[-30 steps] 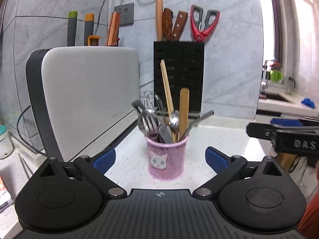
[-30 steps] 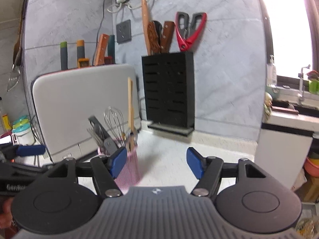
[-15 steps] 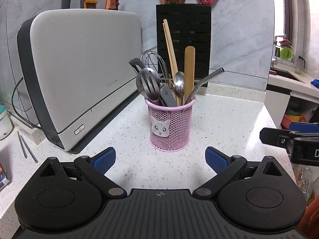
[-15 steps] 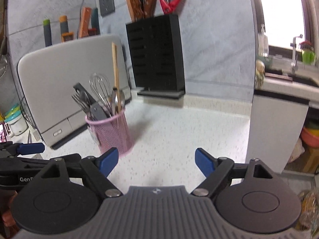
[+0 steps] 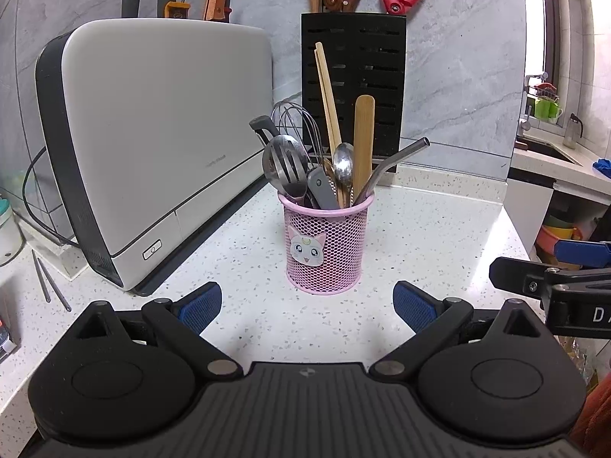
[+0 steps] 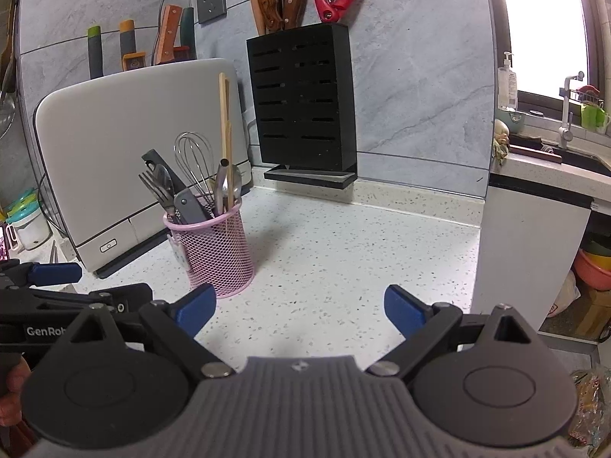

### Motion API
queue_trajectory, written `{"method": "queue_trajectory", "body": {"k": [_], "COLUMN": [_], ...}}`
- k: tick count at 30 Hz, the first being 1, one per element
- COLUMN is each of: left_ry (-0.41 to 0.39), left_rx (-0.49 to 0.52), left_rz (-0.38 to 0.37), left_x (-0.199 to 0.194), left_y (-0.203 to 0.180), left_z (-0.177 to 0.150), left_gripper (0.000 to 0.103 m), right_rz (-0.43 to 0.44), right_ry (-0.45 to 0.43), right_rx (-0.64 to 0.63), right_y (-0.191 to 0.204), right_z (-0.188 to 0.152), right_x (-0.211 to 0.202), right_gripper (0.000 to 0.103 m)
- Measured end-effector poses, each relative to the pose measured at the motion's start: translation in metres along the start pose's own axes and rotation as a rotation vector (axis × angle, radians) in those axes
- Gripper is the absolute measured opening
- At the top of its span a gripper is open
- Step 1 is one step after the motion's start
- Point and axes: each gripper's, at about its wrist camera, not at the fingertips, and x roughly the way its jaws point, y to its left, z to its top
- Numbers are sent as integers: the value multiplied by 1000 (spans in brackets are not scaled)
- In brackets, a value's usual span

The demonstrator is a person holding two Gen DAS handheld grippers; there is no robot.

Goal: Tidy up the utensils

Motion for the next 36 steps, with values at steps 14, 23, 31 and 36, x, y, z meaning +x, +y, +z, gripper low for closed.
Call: {"method": "queue_trajectory", "body": {"k": [14, 23, 31, 36], "left_ry": [-7, -9, -10, -14], "left_rx": [-5, -7, -7, -9], "left_rz": [4, 6, 5, 7], "left_x": [-2, -2, -2, -3], "left_y": [0, 1, 1, 3], "left_z": [0, 1, 0, 2], "left_gripper": [103, 103, 103, 103], "right_rz": [-7, -10, -10, -9], "right_ry": [11, 15, 18, 18], "right_rx": [3, 5, 10, 10], "right_y": [0, 1, 1, 2], "right_z": [-1, -2, -3, -4], "right_x": [3, 4, 5, 5], "right_gripper": [94, 94, 94, 94]}}
